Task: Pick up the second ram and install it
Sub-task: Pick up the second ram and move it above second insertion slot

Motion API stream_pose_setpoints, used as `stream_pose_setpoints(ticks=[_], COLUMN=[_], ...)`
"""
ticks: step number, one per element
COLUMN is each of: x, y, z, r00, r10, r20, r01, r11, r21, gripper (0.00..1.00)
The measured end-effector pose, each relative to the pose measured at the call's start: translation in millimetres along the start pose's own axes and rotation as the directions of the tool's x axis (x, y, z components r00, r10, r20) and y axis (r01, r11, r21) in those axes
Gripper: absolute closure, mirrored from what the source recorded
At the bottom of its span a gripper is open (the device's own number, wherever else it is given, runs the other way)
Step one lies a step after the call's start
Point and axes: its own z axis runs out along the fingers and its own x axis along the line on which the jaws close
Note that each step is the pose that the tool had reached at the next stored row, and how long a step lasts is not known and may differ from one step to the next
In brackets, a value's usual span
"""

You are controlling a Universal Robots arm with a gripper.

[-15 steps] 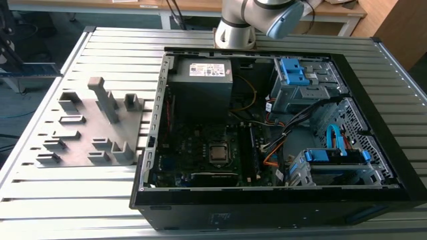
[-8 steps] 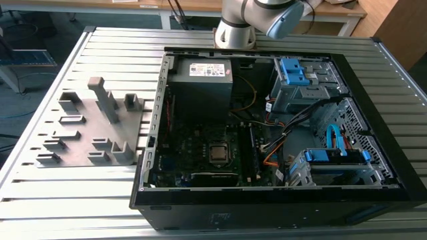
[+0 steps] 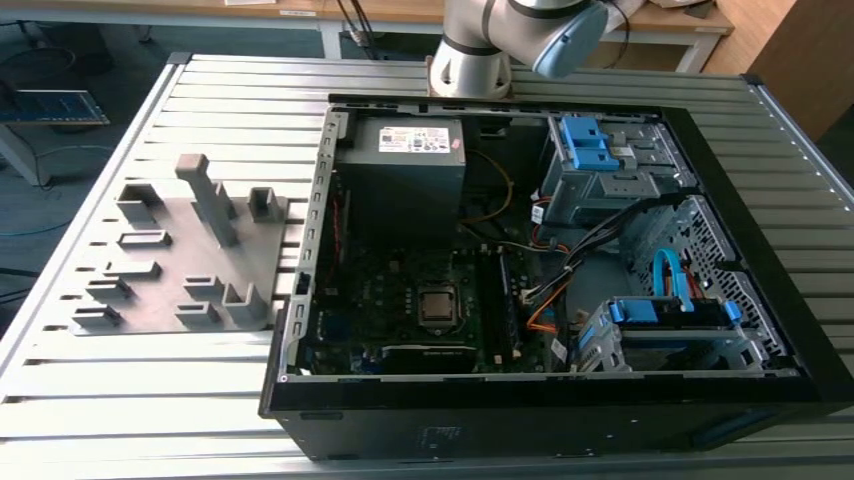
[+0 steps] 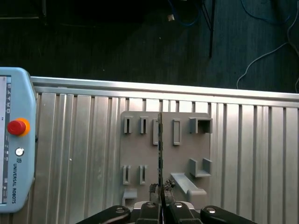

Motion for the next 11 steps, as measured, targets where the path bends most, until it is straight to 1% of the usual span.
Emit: stream_pose_setpoints(ticks=[2, 4, 11], x=[-0.1, 0.2, 1.5], y=[-1.1, -6.1, -37.6], z=[-0.3, 0.0, 2.7], r00=[1.0000, 1.0000, 1.0000], r10=[0.000, 0.000, 0.000], r20=[-0.0002, 0.0000, 0.0002], r01=[0.000, 0.000, 0.000], r11=[1.0000, 1.0000, 1.0000], r21=[-0.0003, -0.0004, -0.0049], gripper=[0.87, 0.87, 0.87])
